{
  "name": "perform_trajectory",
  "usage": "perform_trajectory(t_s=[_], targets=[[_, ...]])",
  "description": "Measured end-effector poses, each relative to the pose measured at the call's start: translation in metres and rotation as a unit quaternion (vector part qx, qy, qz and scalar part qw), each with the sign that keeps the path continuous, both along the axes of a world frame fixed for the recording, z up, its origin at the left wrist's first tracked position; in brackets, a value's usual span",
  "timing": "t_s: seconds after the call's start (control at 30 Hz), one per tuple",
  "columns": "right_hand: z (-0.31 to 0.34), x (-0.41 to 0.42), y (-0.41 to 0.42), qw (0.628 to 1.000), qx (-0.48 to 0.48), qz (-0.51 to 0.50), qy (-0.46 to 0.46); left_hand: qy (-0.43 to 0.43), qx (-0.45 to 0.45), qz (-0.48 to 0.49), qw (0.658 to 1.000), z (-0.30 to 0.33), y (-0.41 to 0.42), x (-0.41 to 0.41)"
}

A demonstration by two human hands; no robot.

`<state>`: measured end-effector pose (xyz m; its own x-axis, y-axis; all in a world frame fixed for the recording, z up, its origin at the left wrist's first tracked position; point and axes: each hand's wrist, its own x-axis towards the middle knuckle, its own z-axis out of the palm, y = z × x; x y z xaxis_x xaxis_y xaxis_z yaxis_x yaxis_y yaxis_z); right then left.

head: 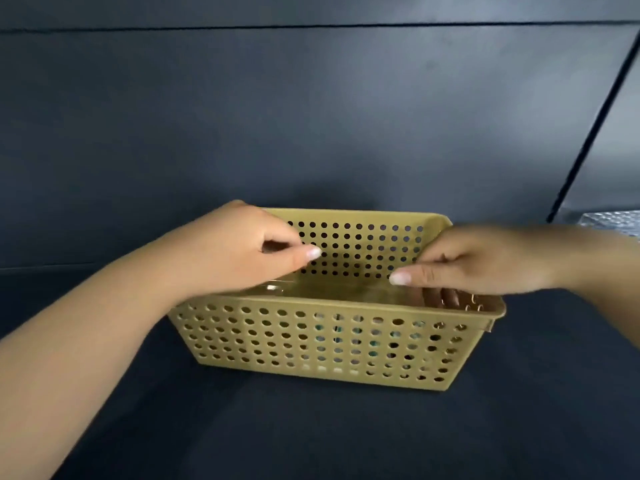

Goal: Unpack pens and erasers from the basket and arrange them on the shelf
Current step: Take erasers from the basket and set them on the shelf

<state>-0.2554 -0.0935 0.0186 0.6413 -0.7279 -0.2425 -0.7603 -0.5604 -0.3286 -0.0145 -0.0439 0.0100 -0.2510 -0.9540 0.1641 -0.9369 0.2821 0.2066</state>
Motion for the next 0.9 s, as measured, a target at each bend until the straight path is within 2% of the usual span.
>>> perform_trajectory(t_s=[0.1,0.2,0.27,0.37,0.47,0.73,0.9], targets=[[-0.001,0.003,-0.017,0.998,0.022,-0.018,0.055,-0.025,0.101,0.038,0.994,0.004,-0.007,0.006],[0.001,0.012,-0.030,0.990,0.044,-0.024,0.135,-0.062,0.195,-0.011,0.979,-0.003,-0.008,0.002],[-0.001,0.023,-0.040,0.982,0.044,-0.018,0.180,-0.068,0.224,-0.041,0.971,-0.004,-0.012,-0.004],[-0.010,0.042,-0.057,0.972,0.043,0.017,0.229,-0.036,0.196,-0.042,0.979,-0.002,-0.027,-0.001],[-0.020,0.061,-0.067,0.967,0.085,0.062,0.233,-0.033,0.143,-0.060,0.987,-0.004,-0.043,0.010],[-0.054,0.096,-0.073,0.966,0.127,0.098,0.204,0.018,0.158,-0.051,0.986,-0.017,-0.051,0.021],[-0.071,0.106,-0.071,0.952,0.117,0.124,0.254,0.062,0.167,-0.023,0.984,-0.019,-0.051,0.022]])
